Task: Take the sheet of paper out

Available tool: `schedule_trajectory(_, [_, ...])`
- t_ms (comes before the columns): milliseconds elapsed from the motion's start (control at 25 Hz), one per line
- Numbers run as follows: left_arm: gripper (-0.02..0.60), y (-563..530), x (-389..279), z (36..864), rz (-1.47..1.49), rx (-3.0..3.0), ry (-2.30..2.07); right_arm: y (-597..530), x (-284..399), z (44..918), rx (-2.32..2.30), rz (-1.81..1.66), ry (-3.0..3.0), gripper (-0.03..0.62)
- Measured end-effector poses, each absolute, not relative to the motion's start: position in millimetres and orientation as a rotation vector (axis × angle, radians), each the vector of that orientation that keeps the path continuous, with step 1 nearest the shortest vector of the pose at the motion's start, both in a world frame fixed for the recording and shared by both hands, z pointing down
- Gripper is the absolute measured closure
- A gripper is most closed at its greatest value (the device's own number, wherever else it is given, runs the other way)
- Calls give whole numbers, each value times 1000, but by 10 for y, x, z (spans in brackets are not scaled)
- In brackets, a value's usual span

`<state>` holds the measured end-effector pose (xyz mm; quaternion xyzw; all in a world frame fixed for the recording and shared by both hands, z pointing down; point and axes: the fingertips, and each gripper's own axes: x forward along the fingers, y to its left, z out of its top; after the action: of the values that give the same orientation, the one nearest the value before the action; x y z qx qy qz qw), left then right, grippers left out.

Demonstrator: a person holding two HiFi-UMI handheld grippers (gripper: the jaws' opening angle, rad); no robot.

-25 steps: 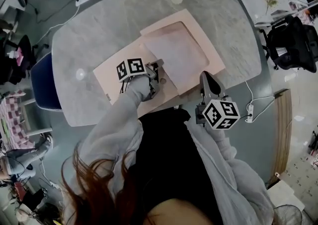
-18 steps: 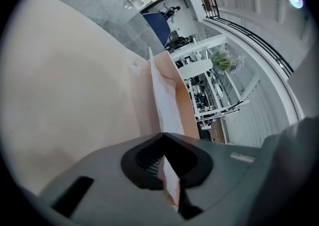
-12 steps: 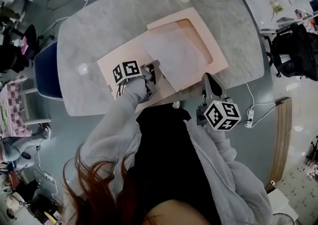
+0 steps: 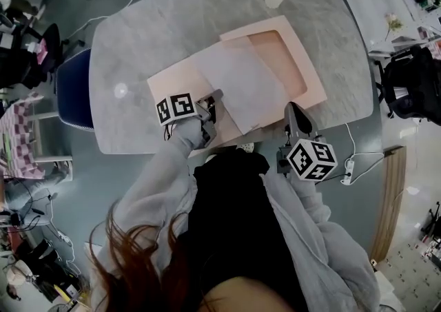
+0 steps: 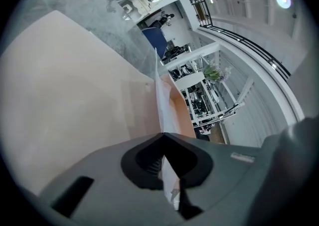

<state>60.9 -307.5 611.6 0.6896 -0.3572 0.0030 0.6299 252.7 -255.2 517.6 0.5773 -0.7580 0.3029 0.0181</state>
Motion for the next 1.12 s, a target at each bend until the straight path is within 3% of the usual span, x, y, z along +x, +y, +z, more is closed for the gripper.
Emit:
schedule_trajectory(600, [581,-2693,-3,5520,2,1834,-858,-2243,2067,4976,1797,901,-2337,585])
schedule_trajectory(1120, [580,-2623,-552,4564,264,2385,-1114,-2106,1698,4544,1791,755,-2390,585])
